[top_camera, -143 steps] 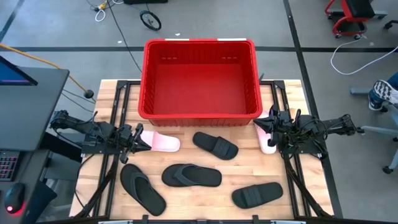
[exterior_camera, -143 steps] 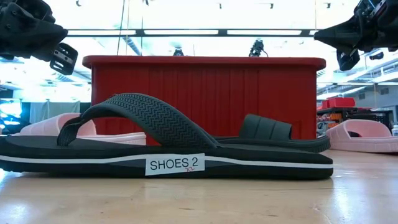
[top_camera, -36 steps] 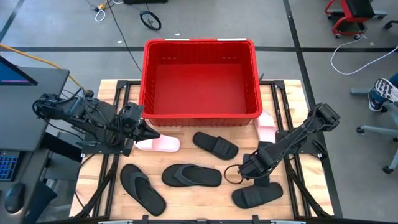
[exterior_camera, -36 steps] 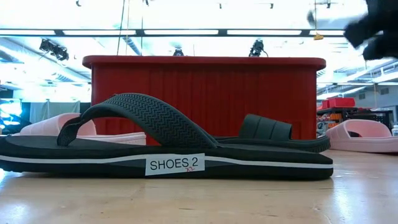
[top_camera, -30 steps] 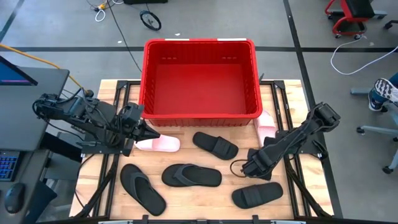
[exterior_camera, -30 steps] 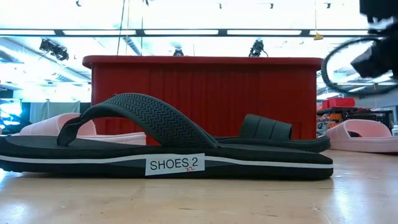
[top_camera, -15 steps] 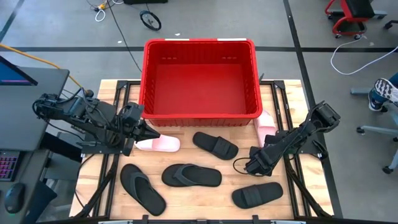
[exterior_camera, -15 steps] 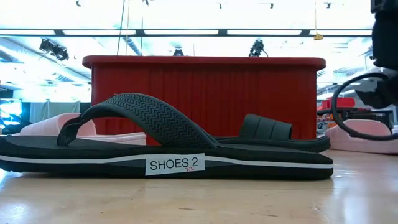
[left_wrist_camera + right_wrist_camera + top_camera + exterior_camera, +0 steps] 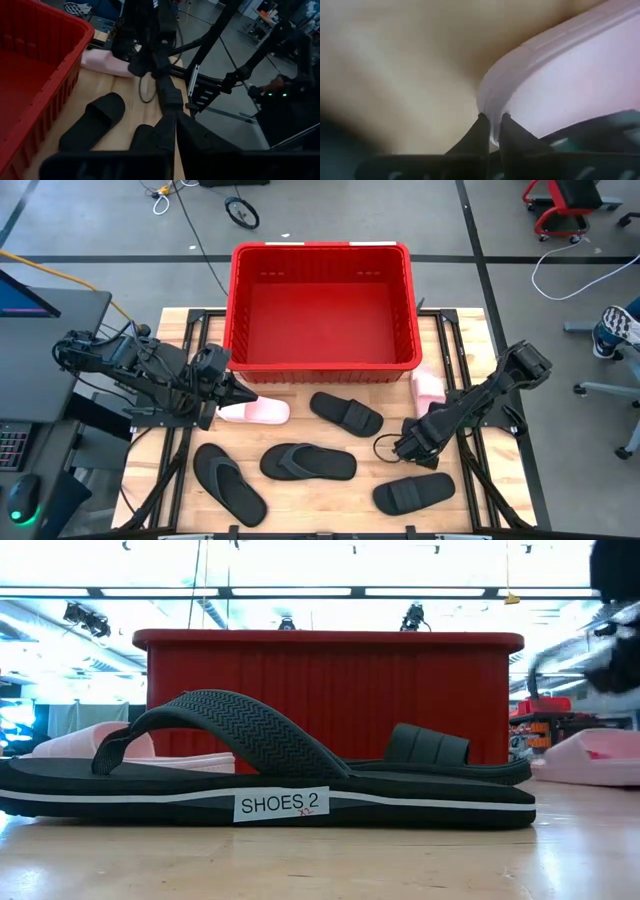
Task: Pick and place slides into bin
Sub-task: Put the right pink slide into the red bin
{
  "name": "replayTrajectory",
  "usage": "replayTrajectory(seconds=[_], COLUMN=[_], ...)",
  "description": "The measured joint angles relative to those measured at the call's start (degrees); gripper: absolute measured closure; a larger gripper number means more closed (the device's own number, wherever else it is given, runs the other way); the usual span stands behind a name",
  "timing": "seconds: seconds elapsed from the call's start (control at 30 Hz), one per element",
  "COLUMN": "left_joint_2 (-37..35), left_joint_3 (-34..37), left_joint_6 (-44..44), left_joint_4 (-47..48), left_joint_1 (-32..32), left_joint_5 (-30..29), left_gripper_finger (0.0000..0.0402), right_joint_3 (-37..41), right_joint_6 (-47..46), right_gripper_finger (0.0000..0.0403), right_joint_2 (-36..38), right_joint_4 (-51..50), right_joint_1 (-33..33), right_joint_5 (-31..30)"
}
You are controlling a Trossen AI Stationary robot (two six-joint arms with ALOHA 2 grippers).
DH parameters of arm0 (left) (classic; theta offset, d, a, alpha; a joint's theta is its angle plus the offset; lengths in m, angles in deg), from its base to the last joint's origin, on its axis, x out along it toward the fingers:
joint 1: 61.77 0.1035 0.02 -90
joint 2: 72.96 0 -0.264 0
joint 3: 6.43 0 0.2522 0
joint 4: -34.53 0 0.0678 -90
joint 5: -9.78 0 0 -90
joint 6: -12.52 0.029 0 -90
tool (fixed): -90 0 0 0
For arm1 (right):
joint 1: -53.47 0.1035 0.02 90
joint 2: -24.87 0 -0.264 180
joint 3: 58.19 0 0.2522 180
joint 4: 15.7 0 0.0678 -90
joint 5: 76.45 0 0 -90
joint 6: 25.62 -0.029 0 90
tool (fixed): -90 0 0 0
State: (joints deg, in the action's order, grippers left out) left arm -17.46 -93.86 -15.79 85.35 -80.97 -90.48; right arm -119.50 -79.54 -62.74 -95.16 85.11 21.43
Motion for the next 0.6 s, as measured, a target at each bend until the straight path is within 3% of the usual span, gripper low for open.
replayTrajectory(seconds=[0.13,0.3,0.4,0.5,0.6], left_joint_2=[0.0,0.0,0.0,0.0,0.0], left_joint_3=[0.0,0.0,0.0,0.0,0.0], left_joint_6=[0.0,-0.04,-0.04,-0.07,-0.06], left_joint_4=[0.0,0.02,0.0,0.0,0.0], left_joint_1=[0.0,0.0,0.0,0.0,0.0], left_joint_5=[-0.01,-0.01,-0.02,-0.02,-0.02], left_gripper_finger=[0.0381,0.0394,0.0396,0.039,0.038], right_joint_3=[-7.05,-18.88,-25.58,-31.6,-38.03], right_joint_6=[-2.16,-10.29,-13.27,-11.86,-4.71], right_gripper_finger=[0.0391,0.0392,0.0393,0.0393,0.0394], right_joint_2=[4.9,11.83,15.56,18.89,21.46], right_joint_4=[-0.2,1.1,7.36,15.78,21.85], right_joint_1=[0.46,0.42,0.42,0.49,0.49], right_joint_5=[5.22,6.14,6.02,3.53,-5.91])
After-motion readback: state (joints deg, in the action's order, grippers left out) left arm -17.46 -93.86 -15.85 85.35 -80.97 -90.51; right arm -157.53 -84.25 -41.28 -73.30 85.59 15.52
